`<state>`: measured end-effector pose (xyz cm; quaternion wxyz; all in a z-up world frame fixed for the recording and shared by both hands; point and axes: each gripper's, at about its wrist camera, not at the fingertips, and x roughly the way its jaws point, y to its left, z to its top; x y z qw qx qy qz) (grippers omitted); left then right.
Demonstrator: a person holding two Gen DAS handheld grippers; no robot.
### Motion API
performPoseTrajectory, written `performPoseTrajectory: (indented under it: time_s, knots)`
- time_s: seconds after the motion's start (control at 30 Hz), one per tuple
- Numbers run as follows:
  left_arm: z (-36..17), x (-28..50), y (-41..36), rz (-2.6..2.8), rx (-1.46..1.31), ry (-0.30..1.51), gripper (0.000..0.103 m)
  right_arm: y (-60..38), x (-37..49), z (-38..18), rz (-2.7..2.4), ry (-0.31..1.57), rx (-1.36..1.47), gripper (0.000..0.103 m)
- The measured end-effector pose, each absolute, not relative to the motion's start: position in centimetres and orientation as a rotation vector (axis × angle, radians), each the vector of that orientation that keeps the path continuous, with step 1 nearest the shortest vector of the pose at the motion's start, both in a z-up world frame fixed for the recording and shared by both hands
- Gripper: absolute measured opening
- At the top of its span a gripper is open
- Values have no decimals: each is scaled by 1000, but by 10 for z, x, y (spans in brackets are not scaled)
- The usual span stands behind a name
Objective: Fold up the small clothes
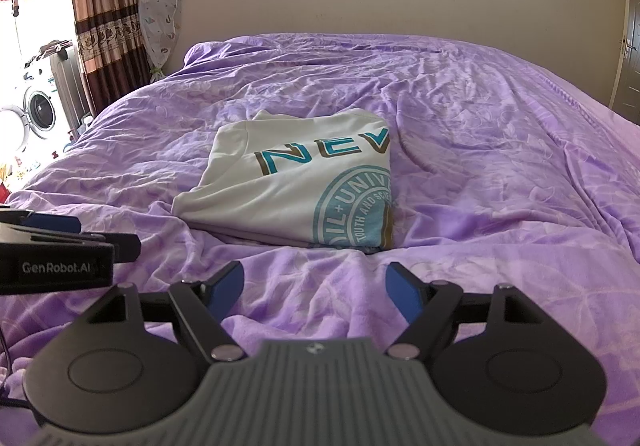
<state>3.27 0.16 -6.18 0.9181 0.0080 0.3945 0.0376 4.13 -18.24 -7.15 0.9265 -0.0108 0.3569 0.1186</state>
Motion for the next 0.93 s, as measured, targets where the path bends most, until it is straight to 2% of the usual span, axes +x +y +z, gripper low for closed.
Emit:
performPoseTrajectory:
  time_s: [0.93]
  knots:
    - [-56, 31, 1, 77, 14, 772, 77, -182, 41, -72, 245, 737, -29, 77]
